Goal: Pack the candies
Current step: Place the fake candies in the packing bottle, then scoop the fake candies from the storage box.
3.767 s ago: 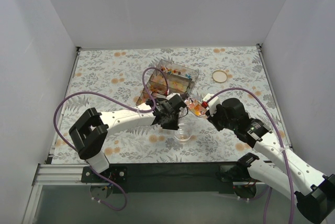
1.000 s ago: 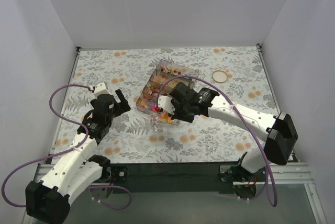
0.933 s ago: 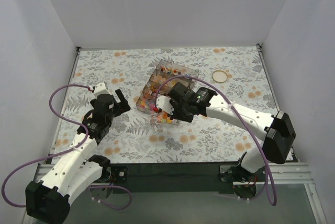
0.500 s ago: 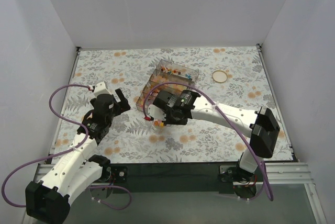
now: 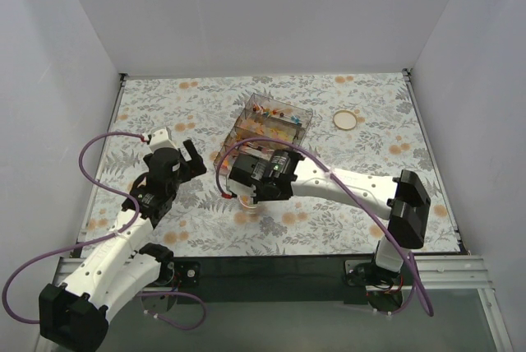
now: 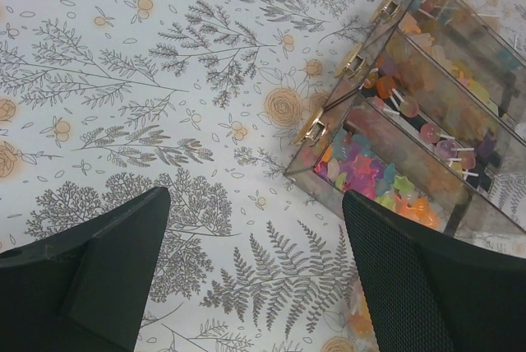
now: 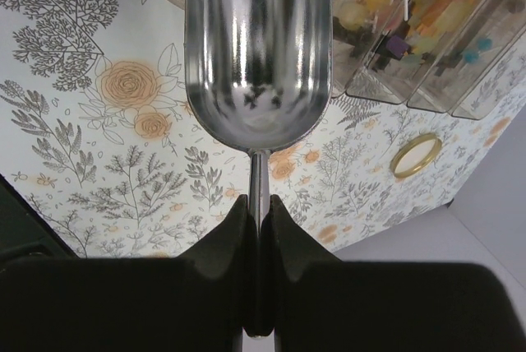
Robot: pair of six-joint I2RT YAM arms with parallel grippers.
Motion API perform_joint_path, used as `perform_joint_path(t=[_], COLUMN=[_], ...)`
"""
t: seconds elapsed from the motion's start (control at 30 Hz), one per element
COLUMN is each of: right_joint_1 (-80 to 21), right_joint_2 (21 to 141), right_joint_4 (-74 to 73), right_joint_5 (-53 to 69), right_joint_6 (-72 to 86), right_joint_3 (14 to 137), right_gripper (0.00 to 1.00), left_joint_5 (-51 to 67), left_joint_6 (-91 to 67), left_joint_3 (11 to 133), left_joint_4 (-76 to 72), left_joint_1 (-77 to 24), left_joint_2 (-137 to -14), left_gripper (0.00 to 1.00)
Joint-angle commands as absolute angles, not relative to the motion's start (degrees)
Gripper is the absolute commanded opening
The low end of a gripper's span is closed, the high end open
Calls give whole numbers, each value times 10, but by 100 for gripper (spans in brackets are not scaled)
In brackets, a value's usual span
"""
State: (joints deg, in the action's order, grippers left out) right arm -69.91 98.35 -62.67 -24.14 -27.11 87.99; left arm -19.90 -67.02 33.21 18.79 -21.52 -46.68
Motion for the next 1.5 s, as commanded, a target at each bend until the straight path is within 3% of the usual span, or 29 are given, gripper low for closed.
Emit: perform_joint_path(t=[0.0,0.1,0.27,0.57,0.8,1.07,1.47], right_joint_1=[-700,-682,-571,-428,-414,-415,-417], right_joint_2=[948,923,891,952,1029,1062,1106], right_joint_4=[-645,-646,-629,-567,-593,-598,-582], right_joint_5=[-266,-238,-160,-67,-61,-81,-41], right_joint_6=[-264,-261,-279,-339,-341,-330,-351], right_joint_3=[909,918,947,989,1046,1009,988], right_gripper=[1,1,1,1,1,1,1], left_joint_5=[-201,-182,-130,-70,-53,-35,-18], left_joint_6=[-661,-661,-660,-680,-674,-657,-642], left_joint_3=[325,324,342,458,562,610,648], left_joint_4=[178,174,171,177,195,175,163], left_joint_1=[-218,-218,-218,-216,-209,-202,-201], left_joint_2=[-465,-471,-509,-674,-805,-904,-962], left_gripper=[86,85,85,85,85,84,69])
